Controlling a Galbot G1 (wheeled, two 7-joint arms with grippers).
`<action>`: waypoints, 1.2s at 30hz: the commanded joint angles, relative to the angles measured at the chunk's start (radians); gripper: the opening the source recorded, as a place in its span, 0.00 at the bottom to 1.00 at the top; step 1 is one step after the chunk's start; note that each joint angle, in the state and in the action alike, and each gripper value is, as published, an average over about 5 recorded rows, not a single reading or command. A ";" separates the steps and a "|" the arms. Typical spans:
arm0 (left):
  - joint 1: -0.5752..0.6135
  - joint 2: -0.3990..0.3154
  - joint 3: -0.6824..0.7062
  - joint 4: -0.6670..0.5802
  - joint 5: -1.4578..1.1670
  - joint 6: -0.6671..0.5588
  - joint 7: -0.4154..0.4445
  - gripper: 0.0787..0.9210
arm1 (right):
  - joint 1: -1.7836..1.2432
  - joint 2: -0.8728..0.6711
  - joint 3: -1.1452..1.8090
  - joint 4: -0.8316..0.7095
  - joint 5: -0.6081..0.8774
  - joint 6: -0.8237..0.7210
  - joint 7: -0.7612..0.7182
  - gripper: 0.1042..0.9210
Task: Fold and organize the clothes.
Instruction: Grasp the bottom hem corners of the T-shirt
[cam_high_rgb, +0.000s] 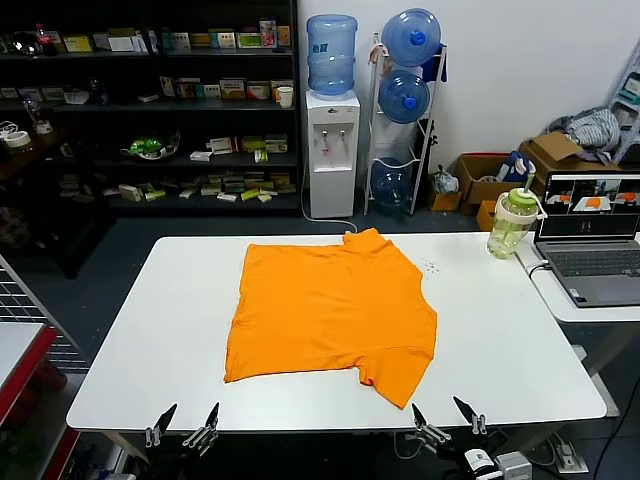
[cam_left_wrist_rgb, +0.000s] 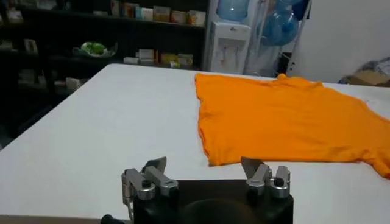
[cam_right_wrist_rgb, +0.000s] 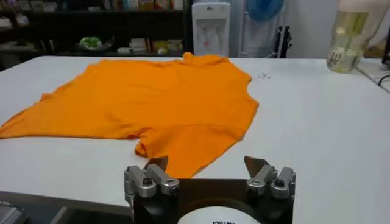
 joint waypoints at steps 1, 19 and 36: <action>-0.019 0.015 -0.002 0.011 -0.012 0.005 0.020 0.88 | 0.007 0.000 -0.001 -0.006 -0.007 0.008 0.011 0.88; -0.356 -0.054 0.152 0.257 -0.049 0.046 0.050 0.88 | 0.273 0.069 -0.114 -0.273 -0.078 0.035 0.040 0.88; -0.393 -0.070 0.182 0.290 -0.045 0.053 0.048 0.88 | 0.282 0.092 -0.179 -0.279 -0.109 0.002 0.042 0.88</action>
